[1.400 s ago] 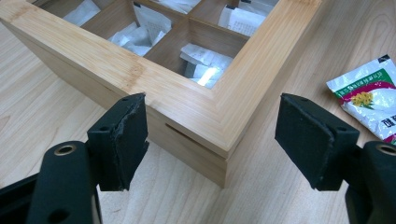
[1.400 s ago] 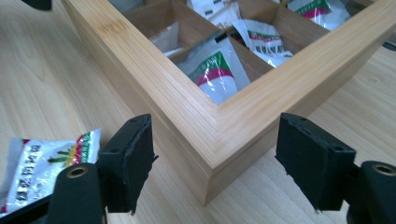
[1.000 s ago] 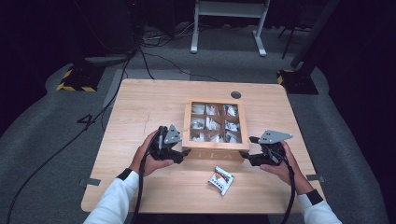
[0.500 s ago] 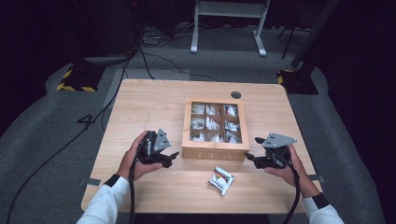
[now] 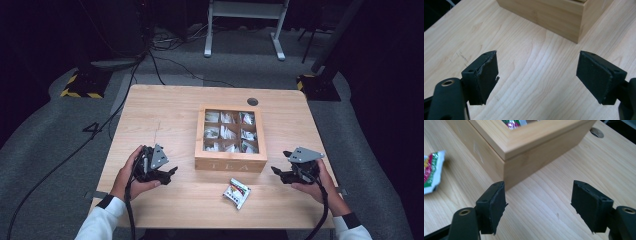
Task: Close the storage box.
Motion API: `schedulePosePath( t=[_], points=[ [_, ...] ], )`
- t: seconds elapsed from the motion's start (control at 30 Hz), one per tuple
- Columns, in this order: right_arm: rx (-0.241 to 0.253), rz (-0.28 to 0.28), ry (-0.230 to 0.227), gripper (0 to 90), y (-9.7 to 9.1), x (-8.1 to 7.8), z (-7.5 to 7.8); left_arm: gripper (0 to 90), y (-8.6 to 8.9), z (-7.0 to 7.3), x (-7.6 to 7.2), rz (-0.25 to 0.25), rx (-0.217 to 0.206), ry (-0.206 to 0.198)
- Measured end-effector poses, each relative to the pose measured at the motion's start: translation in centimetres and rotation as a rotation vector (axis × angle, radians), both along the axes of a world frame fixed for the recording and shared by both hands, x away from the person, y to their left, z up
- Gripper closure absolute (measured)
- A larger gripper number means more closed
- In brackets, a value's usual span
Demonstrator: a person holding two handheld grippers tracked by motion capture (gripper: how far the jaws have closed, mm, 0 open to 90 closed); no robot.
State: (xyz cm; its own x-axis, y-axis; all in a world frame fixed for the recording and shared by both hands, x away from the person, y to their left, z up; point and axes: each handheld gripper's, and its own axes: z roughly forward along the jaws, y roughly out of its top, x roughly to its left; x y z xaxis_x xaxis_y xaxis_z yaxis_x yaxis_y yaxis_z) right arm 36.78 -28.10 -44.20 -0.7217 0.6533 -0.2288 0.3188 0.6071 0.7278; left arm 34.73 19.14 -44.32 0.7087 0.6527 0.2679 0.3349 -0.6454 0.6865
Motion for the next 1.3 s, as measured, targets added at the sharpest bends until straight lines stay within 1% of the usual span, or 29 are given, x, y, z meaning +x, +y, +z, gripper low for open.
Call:
schedulePosePath(
  t=[0.1, 0.17, 0.3, 0.37, 0.5, 0.53, 0.67, 0.77, 0.8, 0.87, 0.97, 1.0, 1.03, 1.13, 1.17, 1.2, 1.3],
  points=[
    [-0.007, -0.024, 0.008, 27.9, -0.9, -0.1, -0.5, 17.9, 0.5, -0.4, -0.4, 0.008, 0.012, -0.005],
    [-0.010, -0.031, 0.010, 27.9, -1.1, -0.1, -0.5, 17.9, 0.8, -0.7, -0.6, 0.021, 0.014, -0.001],
    [-0.006, -0.058, 0.017, 27.9, -1.9, -0.2, -1.1, 17.9, 1.7, -1.4, -1.0, 0.041, 0.033, 0.010],
    [-0.007, -0.071, 0.026, 27.9, -2.3, -0.3, -1.5, 17.9, 2.2, -1.7, -1.3, 0.050, 0.027, 0.016],
    [-0.006, -0.094, 0.049, 27.7, -3.2, -0.5, -2.3, 17.9, 3.1, -2.5, -1.7, 0.072, 0.035, 0.029],
    [-0.004, -0.102, 0.049, 27.7, -3.4, -0.5, -2.5, 17.9, 3.3, -2.7, -1.8, 0.079, 0.032, 0.035],
    [0.011, -0.125, 0.068, 27.4, -4.3, -0.8, -3.1, 17.9, 4.2, -3.4, -2.2, 0.098, 0.030, 0.054],
    [0.041, -0.118, 0.092, 27.2, -4.9, -1.0, -3.7, 17.9, 4.7, -4.0, -2.5, 0.119, 0.037, 0.069],
    [0.050, -0.123, 0.099, 27.1, -5.1, -1.1, -3.8, 17.9, 4.9, -4.2, -2.5, 0.122, 0.039, 0.072],
    [0.059, -0.138, 0.110, 26.9, -5.6, -1.4, -4.3, 17.9, 5.3, -4.5, -2.7, 0.134, 0.028, 0.087],
    [0.072, -0.145, 0.118, 26.6, -6.0, -1.6, -4.6, 18.0, 5.9, -5.0, -2.9, 0.146, 0.013, 0.108],
    [0.078, -0.149, 0.124, 26.5, -6.2, -1.7, -4.8, 17.8, 6.2, -5.1, -3.0, 0.151, -0.002, 0.108],
    [0.079, -0.151, 0.130, 26.4, -6.4, -1.8, -4.9, 18.0, 6.4, -5.2, -3.1, 0.156, -0.020, 0.117],
    [0.071, -0.171, 0.134, 25.8, -6.8, -2.1, -5.4, 17.9, 7.1, -5.3, -3.2, 0.165, -0.050, 0.131],
    [0.093, -0.178, 0.140, 25.1, -7.2, -2.3, -5.6, 17.9, 7.3, -5.4, -3.3, 0.167, -0.060, 0.133],
    [0.093, -0.178, 0.140, 25.1, -7.2, -2.3, -5.6, 17.9, 7.5, -5.5, -3.4, 0.170, -0.074, 0.139],
    [0.123, -0.199, 0.151, 23.3, -7.9, -2.6, -5.8, 17.7, 8.3, -5.7, -3.5, 0.177, -0.116, 0.164]
  ],
)
